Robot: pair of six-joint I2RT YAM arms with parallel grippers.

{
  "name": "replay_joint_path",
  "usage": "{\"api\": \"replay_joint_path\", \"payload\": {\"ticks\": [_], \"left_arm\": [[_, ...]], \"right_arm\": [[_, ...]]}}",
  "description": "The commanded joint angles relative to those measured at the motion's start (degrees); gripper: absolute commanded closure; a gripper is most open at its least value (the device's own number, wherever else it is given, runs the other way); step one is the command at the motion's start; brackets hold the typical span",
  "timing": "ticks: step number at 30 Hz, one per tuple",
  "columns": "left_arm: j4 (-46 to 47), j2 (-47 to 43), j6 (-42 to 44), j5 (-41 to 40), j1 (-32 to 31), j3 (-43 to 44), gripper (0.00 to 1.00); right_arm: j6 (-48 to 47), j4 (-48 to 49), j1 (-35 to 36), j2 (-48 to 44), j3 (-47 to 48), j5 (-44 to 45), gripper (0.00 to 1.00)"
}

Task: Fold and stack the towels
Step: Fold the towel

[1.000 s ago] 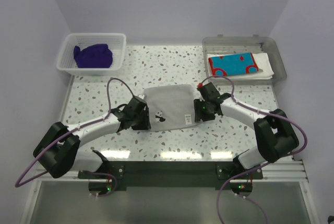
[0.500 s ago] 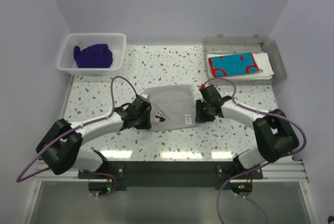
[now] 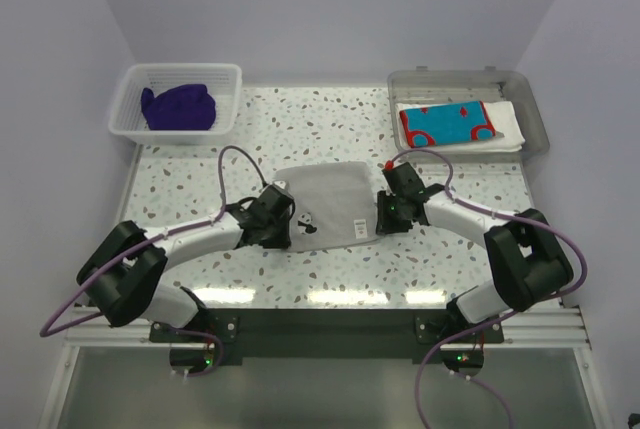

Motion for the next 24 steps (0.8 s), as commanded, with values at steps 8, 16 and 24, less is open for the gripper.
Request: {"api": "replay_joint_path", "payload": {"ticks": [8, 16, 24], "left_arm": [[-2.58, 0.70, -0.81, -1.62, -0.98, 2.92, 0.99], [-2.49, -0.35, -0.81, -1.18, -0.98, 4.06, 1.00], [-3.28, -1.40, -0.98, -1.18, -0.98, 5.91, 1.00]], "right_arm": [[0.00, -0.06, -0.28, -0.78, -0.48, -0.22, 0.96], [-0.53, -1.99, -0.19, -2.89, 1.19, -0.66, 1.00], [-0.44, -4.01, -0.19, -4.92, 3.47, -1.89, 1.00]]}}
